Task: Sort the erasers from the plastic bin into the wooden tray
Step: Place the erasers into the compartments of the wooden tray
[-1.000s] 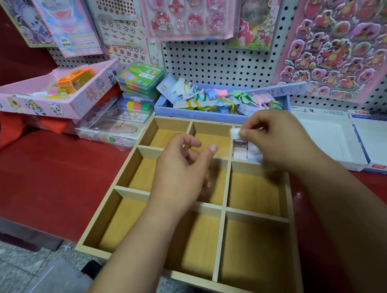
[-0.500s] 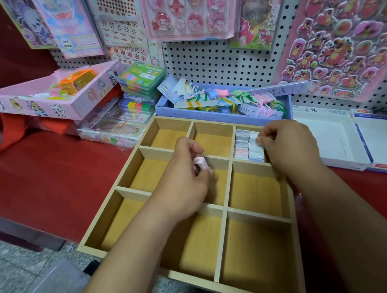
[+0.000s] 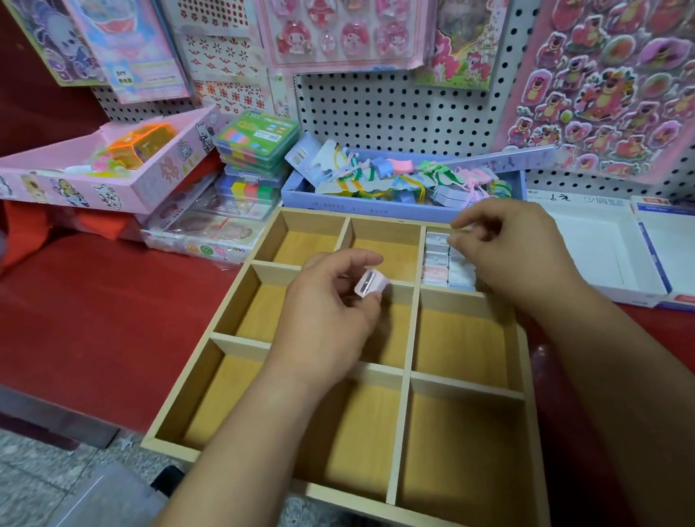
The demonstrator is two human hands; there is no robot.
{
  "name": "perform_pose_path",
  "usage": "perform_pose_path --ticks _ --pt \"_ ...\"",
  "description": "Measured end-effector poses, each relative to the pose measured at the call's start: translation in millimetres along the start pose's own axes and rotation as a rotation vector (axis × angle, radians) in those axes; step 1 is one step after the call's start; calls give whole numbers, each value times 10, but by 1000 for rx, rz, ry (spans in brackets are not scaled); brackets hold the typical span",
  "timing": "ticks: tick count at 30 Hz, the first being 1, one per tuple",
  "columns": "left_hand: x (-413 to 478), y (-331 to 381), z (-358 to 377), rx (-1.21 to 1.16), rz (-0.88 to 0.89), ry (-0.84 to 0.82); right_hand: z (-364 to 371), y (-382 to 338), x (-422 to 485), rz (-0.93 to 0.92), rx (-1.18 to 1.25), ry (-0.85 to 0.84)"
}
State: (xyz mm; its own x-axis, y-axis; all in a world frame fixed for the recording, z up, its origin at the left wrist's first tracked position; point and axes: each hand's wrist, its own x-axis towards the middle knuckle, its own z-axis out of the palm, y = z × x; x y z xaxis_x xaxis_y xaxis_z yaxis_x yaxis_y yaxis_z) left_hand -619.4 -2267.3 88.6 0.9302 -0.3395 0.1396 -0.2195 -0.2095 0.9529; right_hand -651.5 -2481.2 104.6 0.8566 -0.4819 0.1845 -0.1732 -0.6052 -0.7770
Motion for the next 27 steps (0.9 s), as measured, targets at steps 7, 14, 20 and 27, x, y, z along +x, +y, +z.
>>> perform_pose_path --ticks 7,14,20,27 --pt "17 -23 -19 -125 -18 4 102 -482 -224 -205 135 -530" --pt "13 4 -70 16 47 100 207 -333 -148 -160 151 -269" --pt "-28 -69 -193 612 137 77 57 -48 -38 -65 -192 36" --pt "-63 -27 -173 795 114 -23 199 -66 -21 -16 -397 -17"
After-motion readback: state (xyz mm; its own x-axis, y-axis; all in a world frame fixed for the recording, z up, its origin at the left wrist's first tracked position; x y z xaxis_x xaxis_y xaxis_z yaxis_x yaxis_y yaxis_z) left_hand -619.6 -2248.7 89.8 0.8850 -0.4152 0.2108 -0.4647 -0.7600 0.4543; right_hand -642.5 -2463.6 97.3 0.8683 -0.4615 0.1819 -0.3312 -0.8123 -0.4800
